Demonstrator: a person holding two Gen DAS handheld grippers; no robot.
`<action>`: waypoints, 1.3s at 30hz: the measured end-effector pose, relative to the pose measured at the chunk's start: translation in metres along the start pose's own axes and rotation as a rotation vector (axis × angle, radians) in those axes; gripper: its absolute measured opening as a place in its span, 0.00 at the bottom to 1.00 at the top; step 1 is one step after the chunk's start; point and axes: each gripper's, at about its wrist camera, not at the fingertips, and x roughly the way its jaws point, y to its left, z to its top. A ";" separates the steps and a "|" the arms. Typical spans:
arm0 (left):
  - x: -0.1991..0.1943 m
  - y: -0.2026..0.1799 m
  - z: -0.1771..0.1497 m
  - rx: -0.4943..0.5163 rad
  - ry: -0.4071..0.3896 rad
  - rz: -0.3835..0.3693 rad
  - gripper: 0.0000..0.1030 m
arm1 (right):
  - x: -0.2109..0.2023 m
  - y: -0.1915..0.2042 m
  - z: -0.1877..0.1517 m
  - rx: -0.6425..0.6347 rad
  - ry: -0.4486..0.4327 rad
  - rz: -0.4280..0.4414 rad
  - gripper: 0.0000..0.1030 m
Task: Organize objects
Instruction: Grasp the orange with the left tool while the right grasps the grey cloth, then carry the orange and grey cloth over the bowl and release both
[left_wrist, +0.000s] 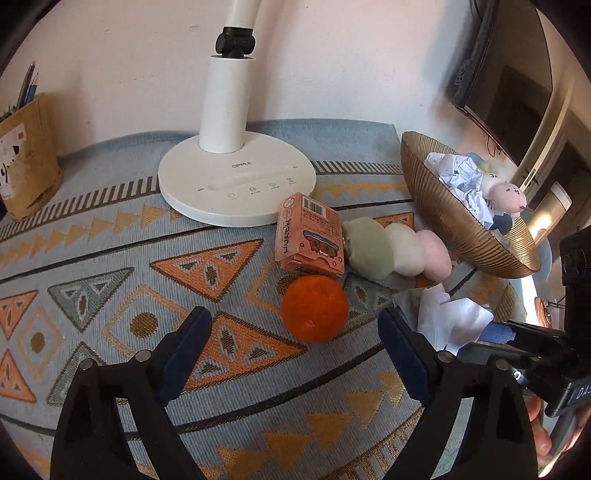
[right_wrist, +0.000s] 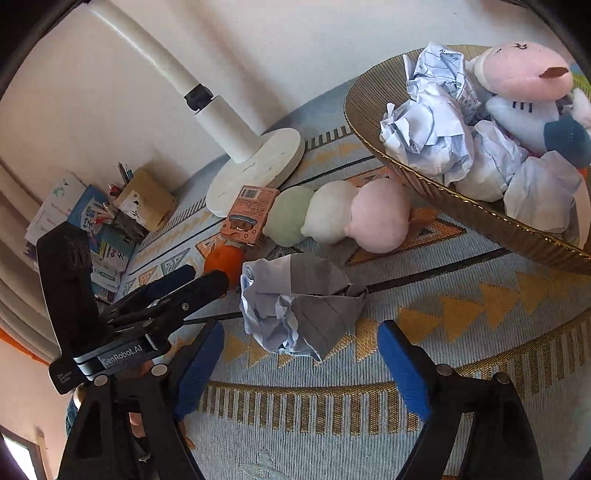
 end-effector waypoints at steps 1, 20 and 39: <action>0.001 0.000 0.000 -0.003 0.007 -0.008 0.82 | 0.003 0.001 0.001 -0.007 0.002 -0.015 0.76; -0.040 -0.039 -0.032 0.018 -0.051 0.036 0.35 | -0.067 -0.007 -0.033 -0.174 -0.097 -0.124 0.50; -0.056 -0.084 -0.094 -0.020 -0.081 0.159 0.35 | -0.086 -0.051 -0.082 -0.198 0.006 -0.129 0.66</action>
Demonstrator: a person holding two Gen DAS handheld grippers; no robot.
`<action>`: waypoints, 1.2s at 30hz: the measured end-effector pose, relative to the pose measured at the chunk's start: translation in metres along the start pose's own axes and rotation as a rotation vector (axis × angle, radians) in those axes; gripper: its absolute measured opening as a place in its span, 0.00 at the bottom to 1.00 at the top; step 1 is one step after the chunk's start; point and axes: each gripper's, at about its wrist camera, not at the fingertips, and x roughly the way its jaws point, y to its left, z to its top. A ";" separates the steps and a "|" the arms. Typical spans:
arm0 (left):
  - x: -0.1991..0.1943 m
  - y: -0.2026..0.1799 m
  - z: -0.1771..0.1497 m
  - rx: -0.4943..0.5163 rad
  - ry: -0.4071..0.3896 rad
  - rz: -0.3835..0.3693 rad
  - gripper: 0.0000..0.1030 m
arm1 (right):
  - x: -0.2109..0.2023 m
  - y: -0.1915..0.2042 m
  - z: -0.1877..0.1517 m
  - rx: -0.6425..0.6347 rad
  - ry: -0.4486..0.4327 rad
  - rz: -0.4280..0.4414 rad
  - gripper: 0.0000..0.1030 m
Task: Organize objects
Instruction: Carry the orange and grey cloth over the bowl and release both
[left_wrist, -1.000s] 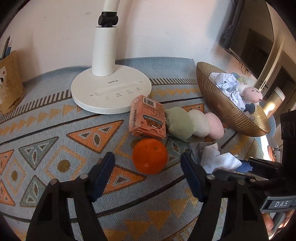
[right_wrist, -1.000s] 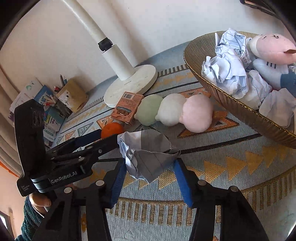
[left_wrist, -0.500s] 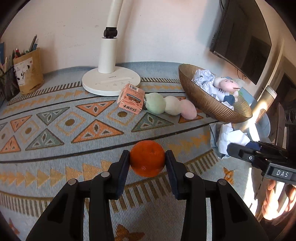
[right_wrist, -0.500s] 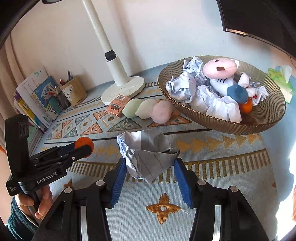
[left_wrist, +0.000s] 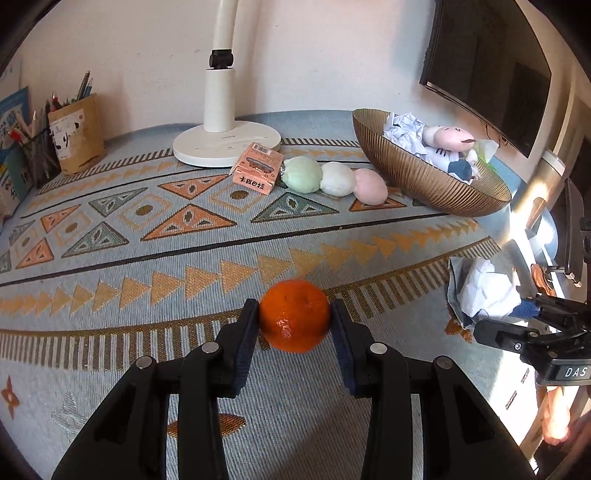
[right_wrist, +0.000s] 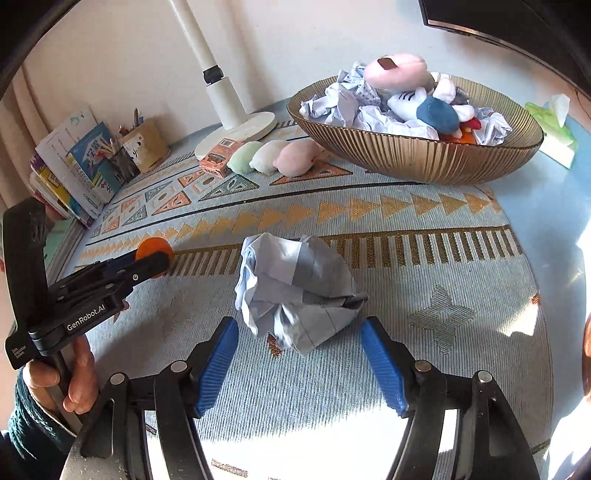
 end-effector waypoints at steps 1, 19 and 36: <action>0.000 0.002 0.000 -0.009 0.002 -0.002 0.35 | 0.000 0.000 0.000 0.008 -0.003 0.007 0.66; 0.001 -0.014 0.002 0.069 0.017 -0.007 0.35 | -0.018 0.002 0.019 0.107 -0.093 0.084 0.33; 0.014 -0.022 0.012 0.008 0.022 -0.059 0.35 | -0.020 -0.042 0.016 0.206 -0.110 0.185 0.85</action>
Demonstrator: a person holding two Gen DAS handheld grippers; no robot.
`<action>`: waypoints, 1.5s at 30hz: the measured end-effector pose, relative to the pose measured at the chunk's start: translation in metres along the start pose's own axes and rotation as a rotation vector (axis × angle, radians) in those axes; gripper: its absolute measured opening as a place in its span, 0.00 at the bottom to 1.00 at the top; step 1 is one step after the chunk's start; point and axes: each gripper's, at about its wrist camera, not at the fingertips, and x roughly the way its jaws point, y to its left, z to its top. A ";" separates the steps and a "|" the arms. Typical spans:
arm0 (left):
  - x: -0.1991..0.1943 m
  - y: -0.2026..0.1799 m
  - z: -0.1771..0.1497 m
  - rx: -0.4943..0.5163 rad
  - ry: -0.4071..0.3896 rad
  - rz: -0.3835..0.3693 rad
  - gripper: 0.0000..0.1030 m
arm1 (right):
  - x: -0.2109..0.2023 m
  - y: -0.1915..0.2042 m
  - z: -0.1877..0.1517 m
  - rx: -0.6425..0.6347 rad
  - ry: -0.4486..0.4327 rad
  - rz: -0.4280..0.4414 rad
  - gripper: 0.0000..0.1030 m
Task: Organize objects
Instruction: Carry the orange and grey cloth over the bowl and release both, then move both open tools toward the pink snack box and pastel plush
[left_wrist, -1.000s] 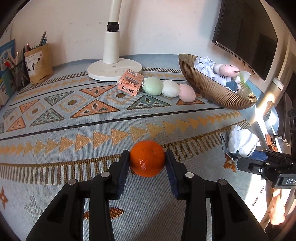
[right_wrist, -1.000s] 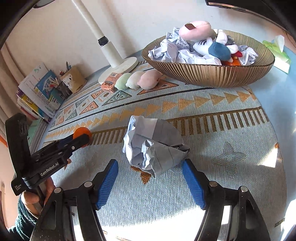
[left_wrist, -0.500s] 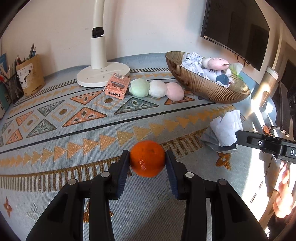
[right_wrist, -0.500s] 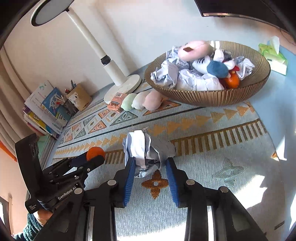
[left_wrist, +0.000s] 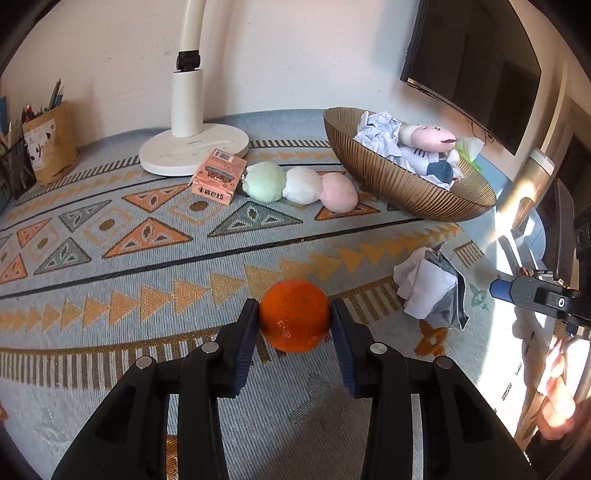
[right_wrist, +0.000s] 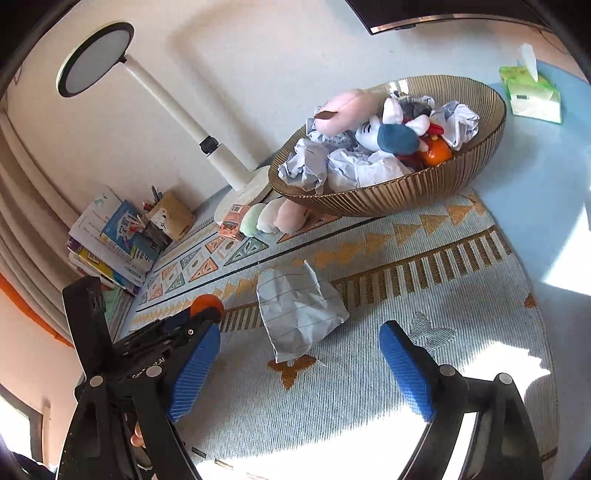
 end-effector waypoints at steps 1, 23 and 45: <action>0.001 0.002 0.000 -0.013 0.008 0.000 0.35 | 0.008 0.002 0.002 0.003 0.019 -0.003 0.85; -0.034 -0.084 0.115 0.145 -0.215 -0.183 0.35 | -0.090 0.022 0.110 -0.036 -0.357 -0.355 0.61; 0.024 -0.085 0.121 0.096 -0.148 -0.242 0.79 | -0.059 -0.044 0.117 0.154 -0.248 -0.220 0.70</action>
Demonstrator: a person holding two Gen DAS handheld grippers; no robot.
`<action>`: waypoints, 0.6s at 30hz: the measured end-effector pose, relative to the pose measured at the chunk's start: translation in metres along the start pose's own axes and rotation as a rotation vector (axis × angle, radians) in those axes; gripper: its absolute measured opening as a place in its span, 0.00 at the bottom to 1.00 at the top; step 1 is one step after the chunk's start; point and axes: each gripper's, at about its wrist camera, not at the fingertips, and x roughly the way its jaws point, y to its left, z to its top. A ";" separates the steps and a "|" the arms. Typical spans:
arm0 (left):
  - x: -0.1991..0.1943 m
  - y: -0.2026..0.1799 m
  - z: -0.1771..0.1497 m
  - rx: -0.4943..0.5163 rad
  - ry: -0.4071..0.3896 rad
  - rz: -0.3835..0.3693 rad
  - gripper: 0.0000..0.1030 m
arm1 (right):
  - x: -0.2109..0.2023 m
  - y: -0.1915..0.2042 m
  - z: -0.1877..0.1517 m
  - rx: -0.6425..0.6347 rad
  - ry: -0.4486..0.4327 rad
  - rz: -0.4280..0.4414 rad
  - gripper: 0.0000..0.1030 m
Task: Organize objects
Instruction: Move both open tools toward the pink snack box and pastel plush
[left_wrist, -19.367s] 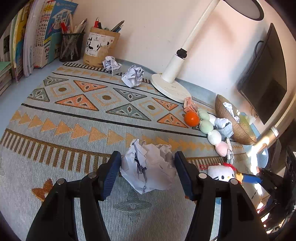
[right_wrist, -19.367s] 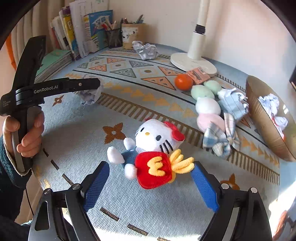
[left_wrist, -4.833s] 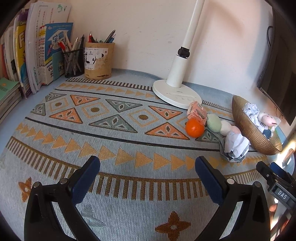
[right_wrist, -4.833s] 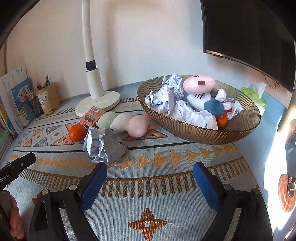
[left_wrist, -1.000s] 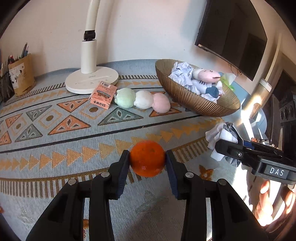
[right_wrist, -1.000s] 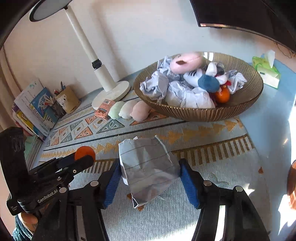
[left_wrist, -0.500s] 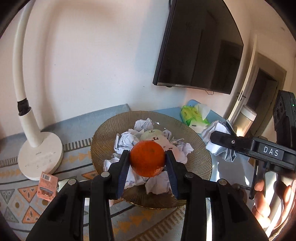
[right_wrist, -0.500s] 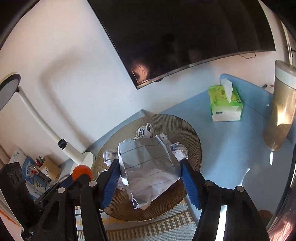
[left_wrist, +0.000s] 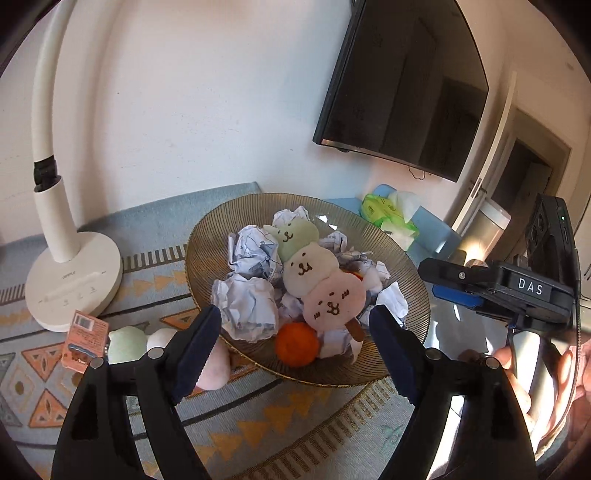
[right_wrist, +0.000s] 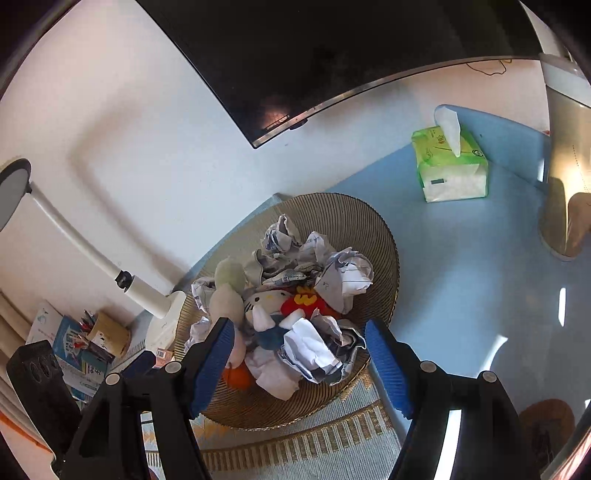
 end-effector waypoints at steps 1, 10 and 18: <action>-0.013 0.005 0.000 -0.019 -0.018 0.003 0.79 | -0.006 0.006 -0.003 -0.010 -0.006 0.015 0.70; -0.140 0.065 -0.026 -0.151 -0.182 0.178 0.93 | -0.042 0.109 -0.064 -0.251 -0.012 0.224 0.70; -0.159 0.129 -0.095 -0.262 -0.128 0.380 0.97 | 0.037 0.148 -0.154 -0.416 0.109 0.080 0.72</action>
